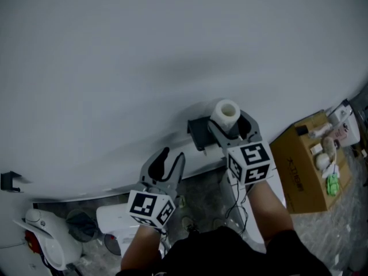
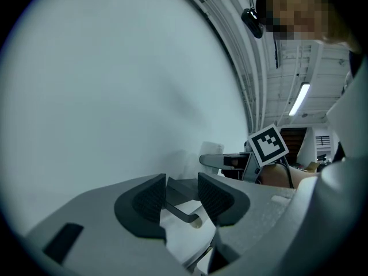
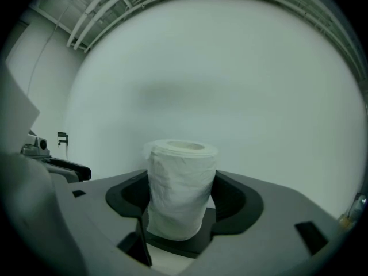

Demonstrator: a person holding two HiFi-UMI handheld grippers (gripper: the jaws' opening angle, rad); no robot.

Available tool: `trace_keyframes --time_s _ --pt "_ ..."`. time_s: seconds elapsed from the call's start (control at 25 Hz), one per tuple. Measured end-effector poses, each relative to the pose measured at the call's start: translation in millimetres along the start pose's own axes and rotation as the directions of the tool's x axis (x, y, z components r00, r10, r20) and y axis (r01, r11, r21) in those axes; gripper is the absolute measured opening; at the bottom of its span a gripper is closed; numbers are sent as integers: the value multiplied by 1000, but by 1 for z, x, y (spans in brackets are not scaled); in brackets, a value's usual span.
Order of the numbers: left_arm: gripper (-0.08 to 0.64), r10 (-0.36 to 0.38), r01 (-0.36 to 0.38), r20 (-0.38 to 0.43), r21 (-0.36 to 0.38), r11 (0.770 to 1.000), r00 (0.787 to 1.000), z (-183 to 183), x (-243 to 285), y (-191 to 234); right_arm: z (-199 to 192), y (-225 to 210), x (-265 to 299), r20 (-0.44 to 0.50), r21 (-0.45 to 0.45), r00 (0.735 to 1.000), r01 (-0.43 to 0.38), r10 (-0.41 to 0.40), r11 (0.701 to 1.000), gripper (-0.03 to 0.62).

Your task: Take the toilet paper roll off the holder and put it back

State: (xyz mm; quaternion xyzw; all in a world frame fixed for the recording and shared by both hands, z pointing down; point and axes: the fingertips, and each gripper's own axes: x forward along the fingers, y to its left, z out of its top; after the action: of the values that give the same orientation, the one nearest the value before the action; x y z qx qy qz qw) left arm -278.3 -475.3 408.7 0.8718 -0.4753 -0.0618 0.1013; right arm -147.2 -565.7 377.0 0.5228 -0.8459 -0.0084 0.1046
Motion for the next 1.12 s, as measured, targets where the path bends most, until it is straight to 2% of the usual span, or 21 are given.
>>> trace_keyframes --time_s 0.44,0.68,1.12 --pt "163 -51 51 -27 7 999 998 -9 16 -22 -2 -20 -37 38 78 999 5 -8 997 307" --pt "163 -68 69 -30 31 997 997 -10 24 -52 -10 -39 -65 45 104 999 2 -7 995 307" --pt "163 6 -5 -16 60 998 1000 -11 35 -135 -27 -80 -140 69 120 993 -98 91 988 307"
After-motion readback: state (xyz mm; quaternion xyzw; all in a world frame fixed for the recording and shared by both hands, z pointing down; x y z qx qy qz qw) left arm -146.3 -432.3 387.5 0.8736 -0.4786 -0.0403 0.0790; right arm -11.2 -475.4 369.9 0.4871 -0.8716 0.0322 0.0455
